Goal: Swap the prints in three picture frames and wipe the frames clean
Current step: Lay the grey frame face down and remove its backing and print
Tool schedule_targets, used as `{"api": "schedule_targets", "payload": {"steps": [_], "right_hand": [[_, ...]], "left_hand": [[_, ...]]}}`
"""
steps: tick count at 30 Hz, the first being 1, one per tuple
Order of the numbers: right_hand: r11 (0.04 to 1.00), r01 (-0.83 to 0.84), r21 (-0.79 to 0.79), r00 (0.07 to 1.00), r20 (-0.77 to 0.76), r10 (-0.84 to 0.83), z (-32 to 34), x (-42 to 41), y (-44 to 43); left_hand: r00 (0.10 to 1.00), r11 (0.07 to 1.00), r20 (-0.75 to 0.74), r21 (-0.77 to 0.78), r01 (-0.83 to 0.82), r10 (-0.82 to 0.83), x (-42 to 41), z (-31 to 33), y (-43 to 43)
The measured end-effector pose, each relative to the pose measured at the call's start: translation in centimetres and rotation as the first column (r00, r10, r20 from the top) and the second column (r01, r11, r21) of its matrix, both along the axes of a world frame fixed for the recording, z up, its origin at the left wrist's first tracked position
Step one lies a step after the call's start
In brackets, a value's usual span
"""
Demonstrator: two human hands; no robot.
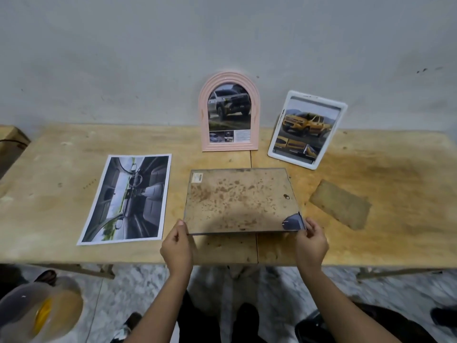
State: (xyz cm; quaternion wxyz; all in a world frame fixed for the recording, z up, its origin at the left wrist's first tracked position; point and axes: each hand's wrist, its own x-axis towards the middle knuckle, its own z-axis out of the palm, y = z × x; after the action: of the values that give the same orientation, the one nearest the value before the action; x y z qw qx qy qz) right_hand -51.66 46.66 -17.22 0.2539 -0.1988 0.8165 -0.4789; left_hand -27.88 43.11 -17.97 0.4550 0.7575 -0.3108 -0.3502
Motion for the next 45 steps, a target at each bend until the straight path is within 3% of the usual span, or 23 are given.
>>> {"api": "schedule_targets", "payload": {"steps": [5, 7, 9, 11, 14, 19, 25, 35, 39, 45], "right_hand": [[0.983, -0.126, 0.131, 0.992, 0.046, 0.121, -0.9, -0.5, 0.4], [0.988, -0.103, 0.117, 0.994, 0.039, 0.099, -0.7, -0.9, -0.4], [0.996, -0.041, 0.083, 0.998, 0.058, 0.037, -0.4, -1.3, -1.6], [0.98, -0.083, 0.182, 0.991, 0.123, 0.061, -0.4, -1.5, -2.7], [0.923, -0.264, 0.279, 0.912, 0.383, 0.145, -0.3, -0.5, -3.7], [0.954, -0.15, 0.261, 0.817, 0.576, -0.029, 0.5, -0.1, -4.6], [0.902, -0.29, 0.32, 0.761, 0.649, 0.014, 1.3, 0.4, -5.1], [0.893, -0.333, 0.302, 0.734, 0.677, 0.045, 0.9, 0.4, -5.3], [0.89, -0.35, 0.292, 0.791, 0.601, 0.114, 0.1, 0.5, -4.9], [0.92, -0.306, 0.246, 0.801, 0.589, 0.109, 0.5, 0.9, -4.9]], "left_hand": [[0.948, 0.95, 0.062, 0.041, 0.31, -0.312, 1.3, -2.2, 0.8], [0.873, 0.889, 0.169, 0.056, 0.454, -0.457, 1.7, -3.3, 1.1], [0.832, 0.864, 0.232, 0.106, 0.493, -0.503, 1.8, -3.9, 0.9], [0.837, 0.868, 0.23, 0.144, 0.476, -0.497, 1.8, -4.1, 0.6], [0.834, 0.874, 0.266, 0.179, 0.451, -0.484, 1.7, -4.4, -0.1], [0.841, 0.885, 0.277, 0.17, 0.433, -0.465, 1.7, -4.4, -0.8], [0.829, 0.879, 0.292, 0.178, 0.442, -0.476, 1.7, -4.2, -1.1], [0.811, 0.851, 0.258, 0.171, 0.497, -0.525, 2.2, -3.8, -1.3], [0.81, 0.854, 0.272, 0.146, 0.499, -0.52, 2.1, -4.2, -0.7], [0.863, 0.89, 0.22, 0.146, 0.433, -0.455, 1.6, -4.1, -1.0]]}}
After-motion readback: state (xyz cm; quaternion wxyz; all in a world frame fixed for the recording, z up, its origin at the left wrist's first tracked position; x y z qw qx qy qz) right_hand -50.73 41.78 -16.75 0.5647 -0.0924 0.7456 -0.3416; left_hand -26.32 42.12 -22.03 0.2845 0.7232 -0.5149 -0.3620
